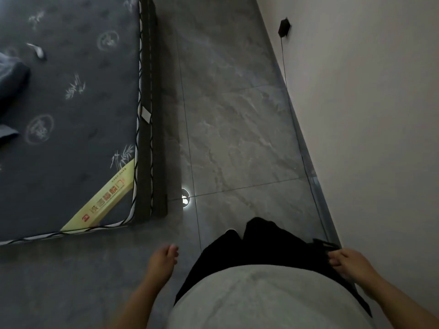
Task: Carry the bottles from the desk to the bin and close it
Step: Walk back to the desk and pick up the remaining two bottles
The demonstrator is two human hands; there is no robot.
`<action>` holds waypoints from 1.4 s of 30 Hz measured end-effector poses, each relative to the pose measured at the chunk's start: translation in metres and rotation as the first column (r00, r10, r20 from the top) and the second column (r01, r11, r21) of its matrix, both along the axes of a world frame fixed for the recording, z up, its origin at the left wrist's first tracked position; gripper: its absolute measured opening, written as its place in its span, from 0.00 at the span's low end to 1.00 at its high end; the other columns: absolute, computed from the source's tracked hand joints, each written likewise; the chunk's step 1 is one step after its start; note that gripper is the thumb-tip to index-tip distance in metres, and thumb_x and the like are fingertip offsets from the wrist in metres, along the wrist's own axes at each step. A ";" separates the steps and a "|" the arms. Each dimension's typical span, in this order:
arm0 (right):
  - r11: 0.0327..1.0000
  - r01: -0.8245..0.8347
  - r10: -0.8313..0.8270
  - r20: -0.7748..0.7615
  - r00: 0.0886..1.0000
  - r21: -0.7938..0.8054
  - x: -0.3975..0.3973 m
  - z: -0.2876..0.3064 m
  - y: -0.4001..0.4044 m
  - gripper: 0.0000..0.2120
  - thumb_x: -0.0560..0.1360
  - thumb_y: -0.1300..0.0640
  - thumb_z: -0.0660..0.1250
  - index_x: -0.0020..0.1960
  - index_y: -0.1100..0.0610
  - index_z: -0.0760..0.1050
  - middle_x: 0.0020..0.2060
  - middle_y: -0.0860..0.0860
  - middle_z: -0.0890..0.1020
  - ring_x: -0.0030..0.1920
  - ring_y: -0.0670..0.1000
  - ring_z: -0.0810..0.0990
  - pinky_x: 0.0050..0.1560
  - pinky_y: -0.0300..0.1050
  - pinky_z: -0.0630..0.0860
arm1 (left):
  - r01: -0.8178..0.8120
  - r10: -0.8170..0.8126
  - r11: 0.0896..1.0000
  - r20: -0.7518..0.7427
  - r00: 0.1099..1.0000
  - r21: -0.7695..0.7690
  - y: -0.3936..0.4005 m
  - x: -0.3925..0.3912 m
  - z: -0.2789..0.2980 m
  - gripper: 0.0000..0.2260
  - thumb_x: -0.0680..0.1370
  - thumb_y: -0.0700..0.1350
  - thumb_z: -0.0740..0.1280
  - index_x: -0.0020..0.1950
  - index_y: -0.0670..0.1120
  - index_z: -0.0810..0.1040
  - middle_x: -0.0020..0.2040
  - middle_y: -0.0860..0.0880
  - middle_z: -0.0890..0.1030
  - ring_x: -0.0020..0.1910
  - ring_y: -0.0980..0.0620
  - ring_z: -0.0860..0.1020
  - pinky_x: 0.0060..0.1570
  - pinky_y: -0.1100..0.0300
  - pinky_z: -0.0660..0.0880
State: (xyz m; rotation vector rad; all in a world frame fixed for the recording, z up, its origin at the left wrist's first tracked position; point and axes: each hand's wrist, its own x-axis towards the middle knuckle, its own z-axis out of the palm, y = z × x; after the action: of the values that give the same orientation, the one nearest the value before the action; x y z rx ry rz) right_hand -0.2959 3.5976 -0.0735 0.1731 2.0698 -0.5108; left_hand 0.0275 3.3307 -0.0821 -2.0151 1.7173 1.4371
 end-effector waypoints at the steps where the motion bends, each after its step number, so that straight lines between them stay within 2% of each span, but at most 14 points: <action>1: 1.000 0.001 -0.001 0.004 1.000 0.012 -0.006 0.000 -0.006 0.10 0.78 0.66 0.58 0.41 0.65 0.74 0.28 0.55 0.74 0.27 0.51 0.67 0.26 0.38 0.62 | 0.023 -0.023 0.999 -0.013 1.000 -0.025 -0.017 -0.016 0.004 0.10 0.80 0.40 0.58 0.46 0.36 0.77 0.43 0.40 0.79 0.40 0.45 0.76 0.42 0.58 0.69; 4: 0.997 -0.057 0.059 -0.038 0.998 0.045 -0.026 -0.002 -0.028 0.16 0.77 0.65 0.62 0.30 0.63 0.72 0.26 0.58 0.74 0.28 0.51 0.68 0.28 0.42 0.59 | 0.046 -0.049 0.997 -0.034 0.998 -0.064 -0.068 -0.062 0.008 0.12 0.79 0.40 0.59 0.47 0.34 0.78 0.42 0.41 0.79 0.38 0.46 0.76 0.41 0.58 0.68; 6: 0.994 -0.088 0.092 -0.050 0.995 0.061 -0.046 -0.005 -0.048 0.17 0.76 0.65 0.62 0.28 0.65 0.72 0.26 0.62 0.75 0.29 0.51 0.68 0.26 0.41 0.61 | 0.067 -0.069 0.995 -0.028 0.997 -0.077 -0.098 -0.090 0.007 0.13 0.79 0.40 0.59 0.48 0.33 0.79 0.42 0.41 0.79 0.38 0.47 0.76 0.42 0.58 0.69; 8: 0.999 -0.040 0.041 -0.022 0.999 0.026 -0.073 -0.003 -0.075 0.17 0.76 0.67 0.60 0.28 0.63 0.70 0.24 0.57 0.72 0.27 0.51 0.66 0.23 0.39 0.61 | 0.072 -0.074 0.993 -0.021 0.997 -0.089 -0.123 -0.116 0.007 0.13 0.80 0.41 0.58 0.49 0.34 0.79 0.42 0.41 0.79 0.39 0.47 0.76 0.43 0.58 0.69; 11: 1.000 0.001 -0.001 -0.015 1.000 0.014 -0.120 -0.003 -0.123 0.10 0.78 0.66 0.59 0.40 0.67 0.74 0.28 0.57 0.74 0.28 0.52 0.69 0.29 0.41 0.62 | 0.063 -0.064 0.995 -0.003 0.998 -0.073 -0.147 -0.145 0.006 0.12 0.80 0.41 0.58 0.46 0.36 0.79 0.42 0.40 0.79 0.38 0.46 0.76 0.43 0.57 0.70; 14: 0.997 -0.052 0.050 -0.030 0.998 -0.061 -0.172 -0.001 -0.179 0.13 0.79 0.64 0.57 0.53 0.73 0.75 0.43 0.65 0.79 0.39 0.57 0.75 0.34 0.42 0.68 | 0.048 -0.047 0.999 0.038 0.998 -0.024 -0.160 -0.166 0.005 0.12 0.80 0.42 0.58 0.42 0.39 0.78 0.42 0.39 0.80 0.37 0.46 0.77 0.42 0.56 0.70; 18: 0.993 -0.078 0.076 -0.026 0.997 -0.086 -0.227 0.008 -0.251 0.14 0.80 0.63 0.56 0.57 0.71 0.74 0.45 0.63 0.78 0.37 0.55 0.75 0.35 0.40 0.67 | -0.049 0.045 0.998 0.100 0.994 0.031 -0.180 -0.186 0.011 0.13 0.80 0.41 0.58 0.49 0.35 0.79 0.41 0.41 0.79 0.35 0.50 0.75 0.34 0.61 0.68; 21: 0.989 -0.096 0.094 -0.019 0.995 -0.115 -0.263 0.007 -0.297 0.14 0.79 0.63 0.56 0.57 0.70 0.75 0.44 0.61 0.78 0.35 0.53 0.76 0.36 0.42 0.68 | -0.035 0.023 0.996 0.149 0.989 0.080 -0.204 -0.203 0.010 0.13 0.80 0.42 0.59 0.52 0.35 0.79 0.41 0.42 0.78 0.36 0.51 0.73 0.32 0.65 0.66; 24: 0.990 -0.108 0.107 -0.021 0.994 -0.094 -0.292 0.003 -0.337 0.14 0.80 0.62 0.56 0.56 0.69 0.75 0.44 0.62 0.78 0.36 0.54 0.76 0.37 0.43 0.69 | -0.011 -0.006 0.996 0.184 0.983 0.093 -0.236 -0.222 0.004 0.13 0.80 0.42 0.58 0.54 0.35 0.79 0.43 0.42 0.77 0.40 0.49 0.74 0.33 0.59 0.65; 27: 0.992 -0.098 0.098 -0.007 0.995 -0.077 -0.316 -0.003 -0.368 0.14 0.80 0.63 0.56 0.56 0.69 0.75 0.45 0.62 0.78 0.38 0.56 0.76 0.36 0.42 0.69 | -0.003 -0.012 0.996 0.175 0.984 0.085 -0.282 -0.255 0.000 0.13 0.80 0.42 0.59 0.51 0.36 0.80 0.41 0.42 0.78 0.40 0.48 0.74 0.37 0.58 0.64; 32: 0.996 -0.086 0.086 -0.001 0.996 -0.006 -0.349 -0.009 -0.404 0.13 0.79 0.65 0.57 0.52 0.73 0.76 0.38 0.61 0.79 0.37 0.57 0.75 0.39 0.46 0.70 | 0.047 -0.050 0.998 0.084 0.995 0.040 -0.371 -0.327 0.001 0.13 0.80 0.42 0.58 0.41 0.39 0.78 0.33 0.45 0.76 0.34 0.50 0.73 0.34 0.59 0.66; 36: 0.993 -0.107 0.107 -0.006 0.994 0.050 -0.381 -0.006 -0.432 0.14 0.78 0.63 0.59 0.48 0.74 0.77 0.47 0.67 0.81 0.48 0.64 0.79 0.47 0.52 0.73 | 0.035 -0.034 0.999 0.033 0.999 -0.036 -0.441 -0.395 0.013 0.12 0.80 0.41 0.58 0.45 0.38 0.78 0.38 0.43 0.78 0.34 0.50 0.73 0.35 0.59 0.67; 39: 0.990 -0.113 0.114 -0.006 0.993 0.087 -0.411 -0.007 -0.459 0.15 0.77 0.62 0.60 0.42 0.74 0.77 0.45 0.68 0.81 0.43 0.60 0.78 0.40 0.46 0.65 | 0.038 -0.038 0.997 -0.004 0.999 -0.066 -0.491 -0.442 0.015 0.12 0.80 0.41 0.59 0.49 0.35 0.79 0.41 0.42 0.79 0.36 0.50 0.75 0.37 0.60 0.68; 42: 0.978 -0.193 0.194 -0.009 0.981 0.083 -0.448 -0.014 -0.495 0.15 0.76 0.62 0.60 0.37 0.72 0.73 0.36 0.65 0.78 0.46 0.63 0.80 0.37 0.45 0.62 | 0.045 -0.045 0.993 0.005 0.999 -0.109 -0.534 -0.482 0.009 0.11 0.80 0.40 0.58 0.47 0.39 0.79 0.41 0.43 0.78 0.32 0.57 0.73 0.31 0.69 0.67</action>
State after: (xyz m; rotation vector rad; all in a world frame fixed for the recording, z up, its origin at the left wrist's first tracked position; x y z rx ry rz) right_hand -0.7435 3.1029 -0.0877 0.0138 2.0987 -0.3099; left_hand -0.4546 2.7964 -0.0730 -2.0163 1.8663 1.3544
